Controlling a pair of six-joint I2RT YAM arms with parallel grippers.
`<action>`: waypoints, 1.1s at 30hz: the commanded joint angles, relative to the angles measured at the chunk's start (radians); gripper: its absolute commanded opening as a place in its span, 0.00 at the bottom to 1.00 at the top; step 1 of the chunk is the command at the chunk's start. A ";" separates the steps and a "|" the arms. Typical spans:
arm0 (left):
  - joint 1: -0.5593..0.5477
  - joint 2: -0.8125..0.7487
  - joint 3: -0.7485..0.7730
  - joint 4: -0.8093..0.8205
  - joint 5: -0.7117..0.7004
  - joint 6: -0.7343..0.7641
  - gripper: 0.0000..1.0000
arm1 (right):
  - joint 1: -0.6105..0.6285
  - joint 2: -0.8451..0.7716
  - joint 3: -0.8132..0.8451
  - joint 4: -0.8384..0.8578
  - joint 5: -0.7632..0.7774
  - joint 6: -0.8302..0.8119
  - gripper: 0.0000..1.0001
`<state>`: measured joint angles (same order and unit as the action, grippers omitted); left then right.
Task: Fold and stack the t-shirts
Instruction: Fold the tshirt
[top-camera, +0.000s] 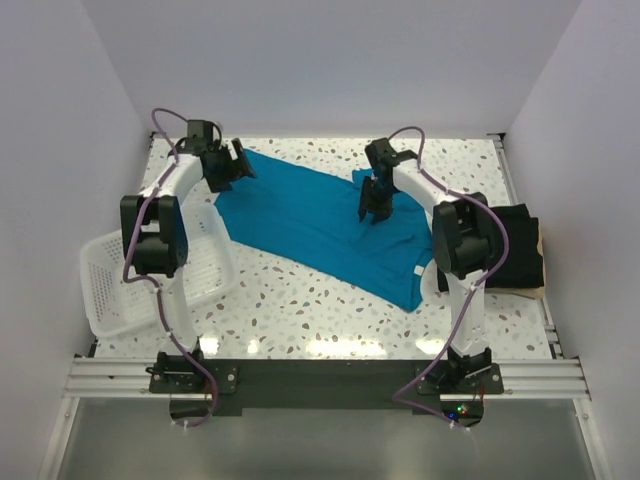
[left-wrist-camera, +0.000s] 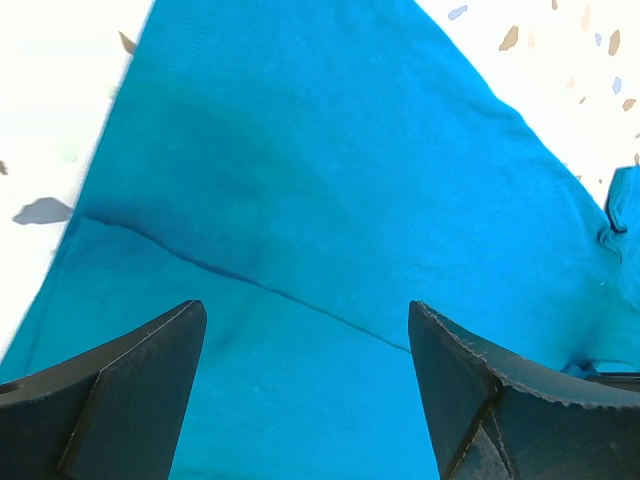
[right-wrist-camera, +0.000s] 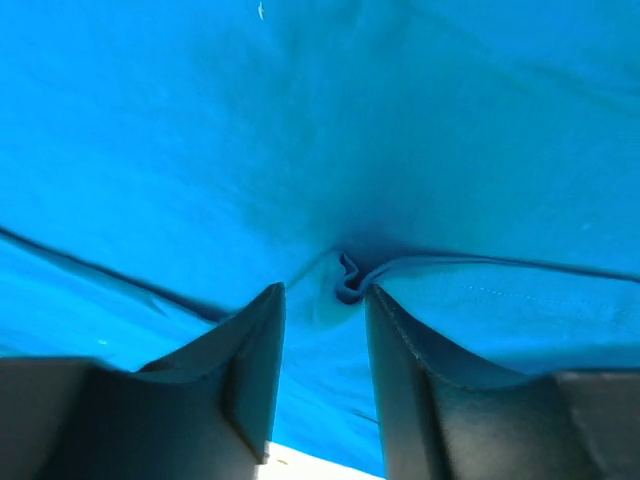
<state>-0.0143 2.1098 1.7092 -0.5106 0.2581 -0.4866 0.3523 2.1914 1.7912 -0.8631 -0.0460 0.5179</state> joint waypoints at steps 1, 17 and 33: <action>0.014 -0.013 0.027 -0.005 0.018 0.017 0.87 | 0.001 0.014 0.065 -0.022 0.041 0.021 0.35; 0.042 -0.005 0.009 0.010 0.029 0.022 0.87 | 0.024 0.008 0.123 -0.106 0.083 0.016 0.25; 0.040 -0.017 -0.022 0.032 0.039 0.017 0.87 | 0.040 -0.061 0.079 -0.117 0.196 0.036 0.30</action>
<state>0.0223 2.1109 1.7012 -0.5026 0.2775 -0.4862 0.3862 2.2162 1.8717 -0.9642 0.0971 0.5339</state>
